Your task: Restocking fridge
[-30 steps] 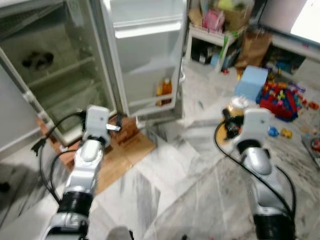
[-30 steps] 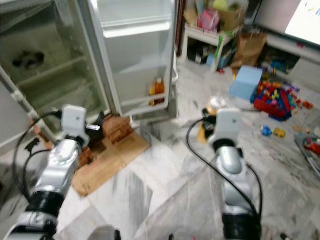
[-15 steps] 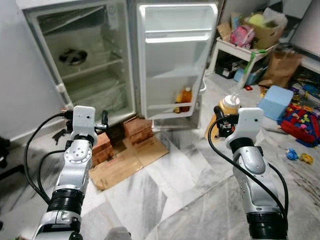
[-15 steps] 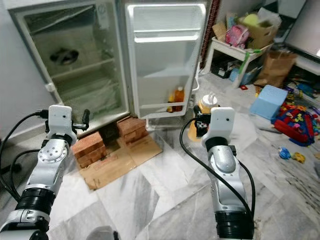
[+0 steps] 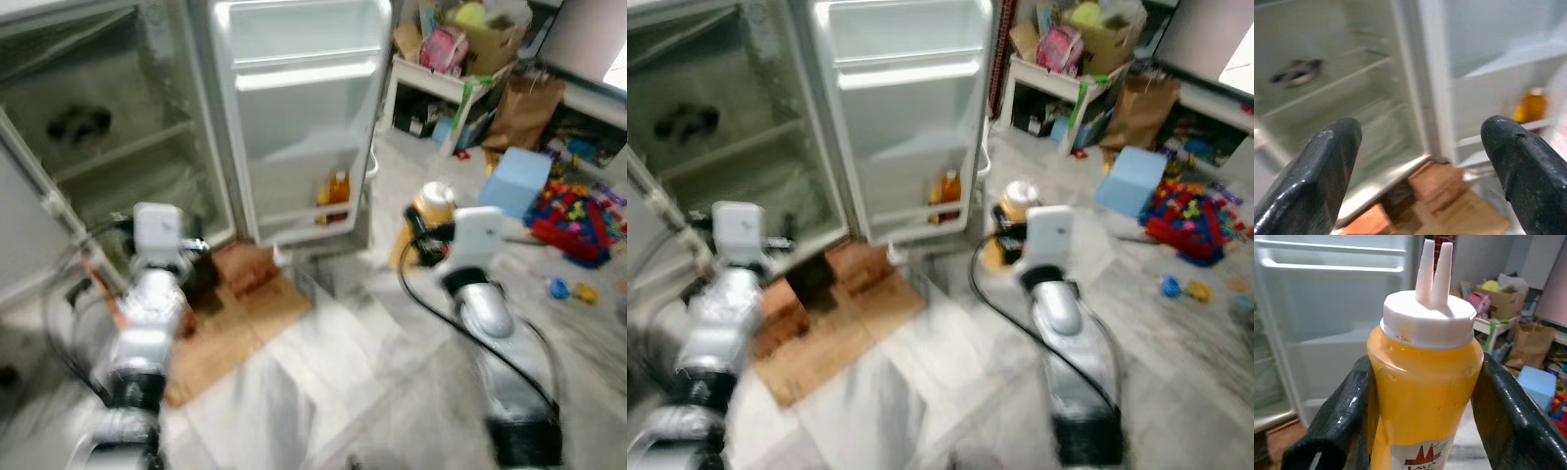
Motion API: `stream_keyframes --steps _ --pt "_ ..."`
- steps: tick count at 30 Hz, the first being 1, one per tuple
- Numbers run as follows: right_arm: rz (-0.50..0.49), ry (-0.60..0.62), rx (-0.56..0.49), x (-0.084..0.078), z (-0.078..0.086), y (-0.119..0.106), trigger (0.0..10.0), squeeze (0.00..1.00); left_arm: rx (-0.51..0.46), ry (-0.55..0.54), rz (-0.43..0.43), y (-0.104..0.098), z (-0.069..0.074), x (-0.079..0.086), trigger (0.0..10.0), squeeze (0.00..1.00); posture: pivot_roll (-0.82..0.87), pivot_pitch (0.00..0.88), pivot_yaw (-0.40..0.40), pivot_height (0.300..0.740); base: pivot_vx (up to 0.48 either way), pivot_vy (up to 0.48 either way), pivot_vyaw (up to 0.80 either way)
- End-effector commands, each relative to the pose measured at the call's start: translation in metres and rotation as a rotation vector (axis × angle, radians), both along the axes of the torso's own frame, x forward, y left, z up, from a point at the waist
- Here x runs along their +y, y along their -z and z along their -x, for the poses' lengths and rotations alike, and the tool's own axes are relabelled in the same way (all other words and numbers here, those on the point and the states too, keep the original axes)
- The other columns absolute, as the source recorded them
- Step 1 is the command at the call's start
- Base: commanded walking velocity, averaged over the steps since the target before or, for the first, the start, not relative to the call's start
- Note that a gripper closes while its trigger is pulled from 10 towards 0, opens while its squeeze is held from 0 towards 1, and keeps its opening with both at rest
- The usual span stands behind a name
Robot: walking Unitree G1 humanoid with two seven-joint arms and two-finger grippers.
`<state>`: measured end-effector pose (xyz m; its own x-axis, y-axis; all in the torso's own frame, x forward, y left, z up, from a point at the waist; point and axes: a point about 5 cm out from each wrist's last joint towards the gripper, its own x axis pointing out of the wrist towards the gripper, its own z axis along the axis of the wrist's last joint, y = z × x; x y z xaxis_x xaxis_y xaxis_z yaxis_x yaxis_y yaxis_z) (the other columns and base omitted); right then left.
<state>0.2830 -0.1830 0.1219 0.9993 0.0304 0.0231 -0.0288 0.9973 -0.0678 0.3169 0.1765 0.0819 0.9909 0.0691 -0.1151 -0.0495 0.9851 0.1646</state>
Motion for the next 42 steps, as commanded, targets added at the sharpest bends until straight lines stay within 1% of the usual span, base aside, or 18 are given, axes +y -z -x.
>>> stream_keyframes --steps 1,3,6,8,10,12,14,17,19,20,21,23,26,29,33,36,40,42 --pt "-0.012 -0.053 -0.059 0.011 -0.001 -0.012 10.0 0.00 -0.045 -0.002 0.000 -0.008 0.007 0.016 10.0 0.00 0.03 0.000 -0.016 0.740 0.435 0.000 0.00" --pt "0.000 -0.052 -0.051 0.009 0.001 -0.009 10.0 0.00 -0.055 0.037 0.015 -0.008 0.015 0.014 10.0 0.00 0.04 0.000 -0.017 0.740 0.435 0.000 0.00" --pt "0.037 -0.035 -0.053 0.004 0.005 -0.006 10.0 0.00 -0.056 0.054 0.019 -0.005 0.027 0.015 10.0 0.00 0.04 0.000 -0.018 0.740 0.435 0.000 0.00" --pt "0.089 -0.024 -0.047 0.002 0.007 -0.003 10.0 0.00 -0.056 0.065 0.015 -0.003 0.035 0.016 10.0 0.00 0.04 0.000 -0.018 0.740 0.435 0.000 0.00" --pt "0.045 -0.057 -0.022 0.003 0.011 0.003 10.0 0.00 -0.063 0.069 -0.005 0.000 0.047 0.019 10.0 0.00 0.05 0.000 -0.020 0.740 0.435 0.000 0.00" --pt "0.046 -0.056 0.009 0.002 0.010 0.007 10.0 0.00 -0.052 0.059 -0.010 0.002 0.050 0.021 10.0 0.00 0.05 0.000 -0.021 0.740 0.435 0.000 0.00" --pt "0.073 -0.047 0.019 0.001 0.009 0.008 10.0 0.00 -0.043 0.041 0.001 0.003 0.052 0.022 10.0 0.00 0.06 0.000 -0.029 0.740 0.405 0.255 0.00" --pt "0.022 -0.041 0.016 0.002 0.006 0.006 10.0 0.00 -0.053 0.032 -0.008 -0.001 0.050 0.025 10.0 0.00 0.06 0.000 -0.033 0.740 0.401 0.262 0.00" --pt "0.023 -0.046 0.013 0.003 0.005 0.005 10.0 0.00 -0.055 0.028 -0.006 -0.002 0.049 0.025 10.0 0.00 0.06 0.000 -0.035 0.740 0.390 0.277 0.00" --pt "0.053 -0.043 0.002 0.002 0.004 0.004 10.0 0.00 -0.056 0.030 -0.006 -0.003 0.048 0.025 10.0 0.00 0.06 0.000 -0.034 0.740 0.386 0.285 0.00" --pt "0.056 -0.070 0.005 0.002 0.003 0.004 10.0 0.00 -0.059 0.033 -0.007 -0.004 0.049 0.023 10.0 0.00 0.06 0.000 -0.033 0.740 0.382 0.289 0.00" --pt "-0.001 -0.102 0.007 0.004 0.003 0.002 10.0 0.00 -0.060 0.032 -0.005 -0.005 0.049 0.022 10.0 0.00 0.06 0.000 -0.035 0.740 0.382 0.291 0.00" --pt "0.003 -0.094 -0.029 0.004 0.003 -0.002 10.0 0.00 -0.064 0.016 -0.009 -0.005 0.050 0.021 10.0 0.00 0.07 0.000 -0.034 0.740 0.382 0.289 0.00" --pt "-0.004 -0.136 -0.039 0.010 0.005 -0.002 10.0 0.00 -0.055 -0.006 -0.035 -0.004 0.051 0.022 10.0 0.00 0.07 0.000 -0.034 0.740 0.220 0.172 0.00" --pt "0.007 -0.142 -0.044 0.013 0.006 -0.002 10.0 0.00 -0.058 -0.015 -0.020 -0.004 0.050 0.023 10.0 0.00 0.07 0.000 -0.031 0.740 0.000 0.000 0.56" --pt "0.005 -0.135 -0.047 0.012 0.004 -0.003 10.0 0.00 -0.071 -0.028 -0.043 -0.008 0.047 0.023 10.0 0.00 0.06 0.000 -0.028 0.740 0.000 0.000 0.74" --pt "0.002 -0.130 -0.053 0.011 0.003 -0.004 10.0 0.00 -0.059 -0.028 -0.050 -0.008 0.044 0.021 10.0 0.00 0.06 0.000 -0.026 0.740 0.000 0.000 0.74" --pt "-0.003 -0.122 -0.055 0.010 0.003 -0.004 10.0 0.00 -0.039 -0.031 -0.032 -0.006 0.044 0.020 10.0 0.00 0.06 0.000 -0.025 0.740 0.000 0.000 0.63"
